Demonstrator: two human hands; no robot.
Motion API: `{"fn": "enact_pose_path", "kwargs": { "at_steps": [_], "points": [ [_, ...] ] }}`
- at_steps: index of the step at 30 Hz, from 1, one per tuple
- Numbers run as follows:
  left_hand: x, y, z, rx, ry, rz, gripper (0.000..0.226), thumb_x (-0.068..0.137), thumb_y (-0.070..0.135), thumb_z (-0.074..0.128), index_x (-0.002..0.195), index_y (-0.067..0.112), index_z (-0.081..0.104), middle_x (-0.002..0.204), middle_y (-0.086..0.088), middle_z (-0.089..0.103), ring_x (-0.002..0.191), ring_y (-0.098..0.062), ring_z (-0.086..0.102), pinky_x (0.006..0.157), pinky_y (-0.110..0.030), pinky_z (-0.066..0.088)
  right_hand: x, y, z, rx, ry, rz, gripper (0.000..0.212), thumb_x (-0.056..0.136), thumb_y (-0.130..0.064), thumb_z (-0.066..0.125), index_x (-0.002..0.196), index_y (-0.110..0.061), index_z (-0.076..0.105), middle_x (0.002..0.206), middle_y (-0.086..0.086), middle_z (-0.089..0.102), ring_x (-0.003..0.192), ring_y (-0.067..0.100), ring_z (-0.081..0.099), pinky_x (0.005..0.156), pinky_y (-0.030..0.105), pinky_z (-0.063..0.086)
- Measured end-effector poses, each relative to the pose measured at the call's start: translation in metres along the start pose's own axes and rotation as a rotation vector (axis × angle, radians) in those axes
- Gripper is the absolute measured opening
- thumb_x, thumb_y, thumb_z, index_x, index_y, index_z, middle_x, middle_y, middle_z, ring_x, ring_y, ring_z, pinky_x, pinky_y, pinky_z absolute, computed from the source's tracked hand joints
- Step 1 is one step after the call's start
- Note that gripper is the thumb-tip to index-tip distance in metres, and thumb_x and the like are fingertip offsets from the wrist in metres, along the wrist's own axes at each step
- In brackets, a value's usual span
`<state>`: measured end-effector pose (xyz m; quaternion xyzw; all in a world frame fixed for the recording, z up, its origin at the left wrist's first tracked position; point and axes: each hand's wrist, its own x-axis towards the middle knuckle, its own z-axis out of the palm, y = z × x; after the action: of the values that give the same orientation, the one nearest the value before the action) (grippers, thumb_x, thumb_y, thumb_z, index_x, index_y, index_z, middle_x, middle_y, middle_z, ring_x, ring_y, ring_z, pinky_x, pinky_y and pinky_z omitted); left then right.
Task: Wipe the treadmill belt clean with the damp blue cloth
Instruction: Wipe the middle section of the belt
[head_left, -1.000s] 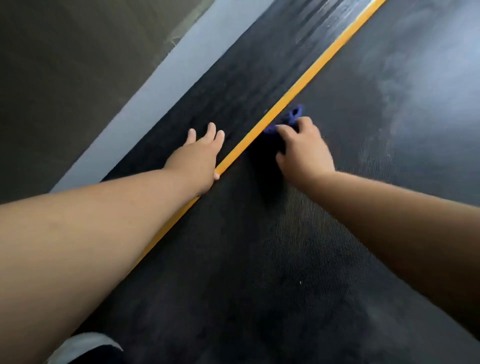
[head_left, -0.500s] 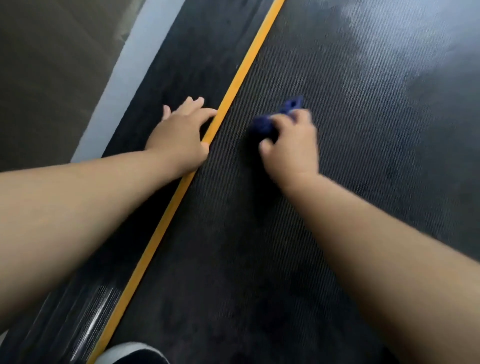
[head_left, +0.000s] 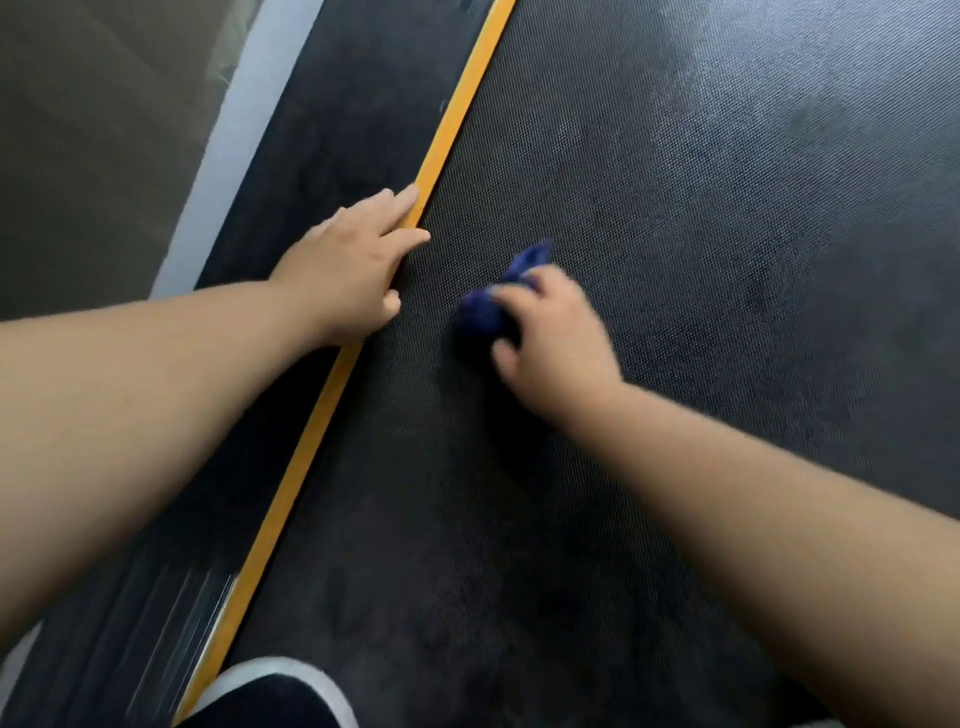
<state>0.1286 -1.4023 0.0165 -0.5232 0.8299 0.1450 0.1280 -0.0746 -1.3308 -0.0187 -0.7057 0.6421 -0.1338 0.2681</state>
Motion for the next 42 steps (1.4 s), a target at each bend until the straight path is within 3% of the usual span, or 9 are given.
{"fn": "enact_pose_path", "kwargs": {
  "at_steps": [3, 9, 17, 22, 25, 29, 33, 39, 42],
  "points": [
    [-0.001, 0.001, -0.005, 0.030, 0.005, 0.010, 0.064, 0.084, 0.023, 0.062, 0.143, 0.022, 0.037, 0.158, 0.001, 0.010, 0.144, -0.020, 0.013, 0.112, -0.046, 0.021, -0.012, 0.002, 0.001, -0.018, -0.139, -0.198, 0.046, 0.075, -0.019, 0.064, 0.121, -0.016, 0.061, 0.119, 0.014, 0.051, 0.108, 0.035, 0.049, 0.089, 0.042, 0.049],
    [-0.002, 0.021, 0.016, 0.127, 0.059, 0.155, 0.060, 0.084, 0.018, 0.061, 0.141, 0.017, 0.042, 0.156, -0.007, 0.022, 0.144, -0.025, 0.016, 0.115, -0.049, 0.014, 0.052, 0.075, -0.054, -0.188, 0.200, 0.301, 0.041, 0.079, -0.019, 0.053, 0.119, -0.017, 0.060, 0.125, 0.014, 0.052, 0.115, 0.035, 0.047, 0.099, 0.034, 0.037],
    [0.003, 0.026, 0.014, 0.176, 0.032, 0.168, 0.057, 0.084, 0.018, 0.057, 0.139, 0.016, 0.045, 0.148, -0.007, 0.039, 0.141, -0.025, 0.027, 0.115, -0.050, 0.013, -0.034, -0.006, 0.012, -0.082, -0.187, -0.257, 0.039, 0.072, -0.017, 0.057, 0.110, -0.019, 0.062, 0.114, 0.004, 0.059, 0.099, 0.030, 0.051, 0.086, 0.039, 0.048],
    [-0.007, 0.019, 0.016, 0.112, 0.104, 0.144, 0.051, 0.083, 0.016, 0.060, 0.134, 0.015, 0.052, 0.143, -0.008, 0.045, 0.138, -0.026, 0.032, 0.115, -0.050, 0.014, 0.018, 0.057, -0.044, -0.095, 0.141, 0.157, 0.039, 0.075, -0.014, 0.053, 0.112, -0.023, 0.062, 0.120, 0.011, 0.054, 0.111, 0.034, 0.048, 0.095, 0.037, 0.043],
    [-0.009, 0.018, 0.014, 0.084, 0.111, 0.137, 0.048, 0.082, 0.015, 0.060, 0.130, 0.015, 0.055, 0.140, -0.008, 0.049, 0.136, -0.026, 0.035, 0.115, -0.050, 0.015, 0.034, 0.052, -0.043, -0.132, 0.166, 0.302, 0.039, 0.078, -0.036, 0.059, 0.116, -0.024, 0.057, 0.145, 0.006, 0.033, 0.125, 0.030, 0.035, 0.102, 0.041, 0.036],
    [-0.005, 0.024, 0.011, 0.046, 0.135, 0.131, 0.046, 0.082, 0.012, 0.060, 0.128, 0.014, 0.057, 0.139, -0.009, 0.050, 0.135, -0.028, 0.036, 0.115, -0.051, 0.017, 0.020, 0.037, -0.016, -0.099, 0.166, 0.075, 0.031, 0.080, -0.042, 0.059, 0.100, -0.017, 0.059, 0.119, 0.003, 0.055, 0.106, 0.031, 0.050, 0.088, 0.042, 0.044],
    [0.003, 0.034, 0.009, 0.049, 0.130, 0.218, 0.047, 0.081, 0.010, 0.060, 0.128, 0.010, 0.056, 0.140, -0.012, 0.048, 0.135, -0.030, 0.037, 0.114, -0.049, 0.021, -0.024, 0.036, 0.001, -0.231, 0.062, -0.281, 0.051, 0.080, -0.032, 0.054, 0.128, -0.016, 0.053, 0.106, 0.009, 0.060, 0.089, 0.034, 0.053, 0.075, 0.044, 0.048],
    [0.020, 0.050, 0.003, -0.037, 0.076, 0.238, 0.052, 0.090, 0.021, 0.055, 0.140, 0.016, 0.043, 0.152, -0.007, 0.031, 0.142, -0.024, 0.024, 0.112, -0.040, 0.025, 0.018, 0.079, -0.039, -0.215, 0.322, 0.292, 0.032, 0.086, -0.030, 0.054, 0.115, -0.022, 0.063, 0.115, 0.016, 0.054, 0.102, 0.039, 0.048, 0.086, 0.043, 0.041],
    [0.038, 0.057, -0.001, -0.022, -0.048, 0.196, 0.063, 0.089, 0.026, 0.057, 0.147, 0.021, 0.031, 0.157, -0.007, 0.018, 0.145, -0.026, 0.014, 0.115, -0.044, 0.024, -0.022, 0.041, -0.003, -0.144, 0.238, 0.104, 0.035, 0.075, -0.029, 0.056, 0.107, -0.019, 0.065, 0.105, 0.015, 0.057, 0.090, 0.037, 0.051, 0.076, 0.042, 0.047]
  ]
}}
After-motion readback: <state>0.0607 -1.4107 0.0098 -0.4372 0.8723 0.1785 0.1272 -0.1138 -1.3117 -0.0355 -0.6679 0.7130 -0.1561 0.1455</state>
